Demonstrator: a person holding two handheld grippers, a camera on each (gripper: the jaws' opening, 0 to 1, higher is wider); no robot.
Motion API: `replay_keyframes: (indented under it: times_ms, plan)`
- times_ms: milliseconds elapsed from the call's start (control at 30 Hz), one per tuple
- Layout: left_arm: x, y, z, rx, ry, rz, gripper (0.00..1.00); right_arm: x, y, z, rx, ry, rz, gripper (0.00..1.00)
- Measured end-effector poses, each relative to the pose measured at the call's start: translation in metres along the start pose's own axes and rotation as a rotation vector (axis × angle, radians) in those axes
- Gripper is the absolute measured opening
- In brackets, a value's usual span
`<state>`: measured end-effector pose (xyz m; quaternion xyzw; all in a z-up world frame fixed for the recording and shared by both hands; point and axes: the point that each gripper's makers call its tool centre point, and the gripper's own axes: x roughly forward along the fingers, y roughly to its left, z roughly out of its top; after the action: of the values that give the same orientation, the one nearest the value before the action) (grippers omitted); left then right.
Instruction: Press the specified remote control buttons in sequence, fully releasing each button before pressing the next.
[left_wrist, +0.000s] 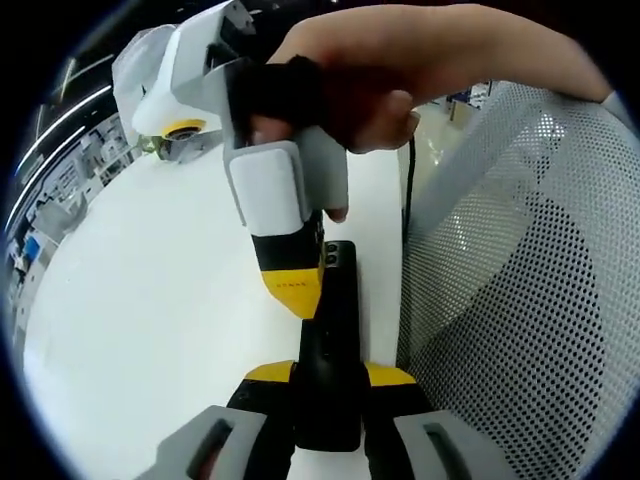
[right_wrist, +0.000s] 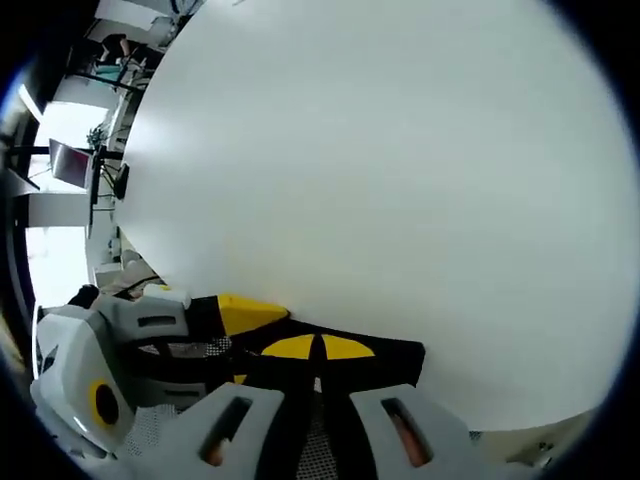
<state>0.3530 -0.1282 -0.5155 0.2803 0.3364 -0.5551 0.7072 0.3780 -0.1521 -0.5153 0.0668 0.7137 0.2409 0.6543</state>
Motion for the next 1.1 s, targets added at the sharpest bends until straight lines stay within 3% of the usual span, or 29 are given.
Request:
replay_keyframes:
  times_ms: [267,500,633,933,1100]
  plan:
    - [-0.005,0.016,-0.003,0.015,0.032,0.085,0.24,-0.001,0.005,0.003,-0.003,-0.016,0.025,0.0]
    - [-0.005,0.016,-0.004,0.009,0.032,0.084,0.24,-0.001,0.007,0.002,-0.021,-0.023,0.019,0.0]
    - [-0.005,0.017,-0.004,-0.004,0.028,0.082,0.24,0.001,0.015,0.001,-0.02,-0.016,0.056,0.0]
    - [-0.004,0.017,-0.003,-0.001,0.018,0.082,0.24,0.0,0.014,-0.003,-0.034,-0.012,0.03,0.0]
    - [-0.004,0.017,-0.003,-0.002,0.012,0.083,0.24,0.002,0.011,0.003,-0.028,-0.026,0.033,0.0]
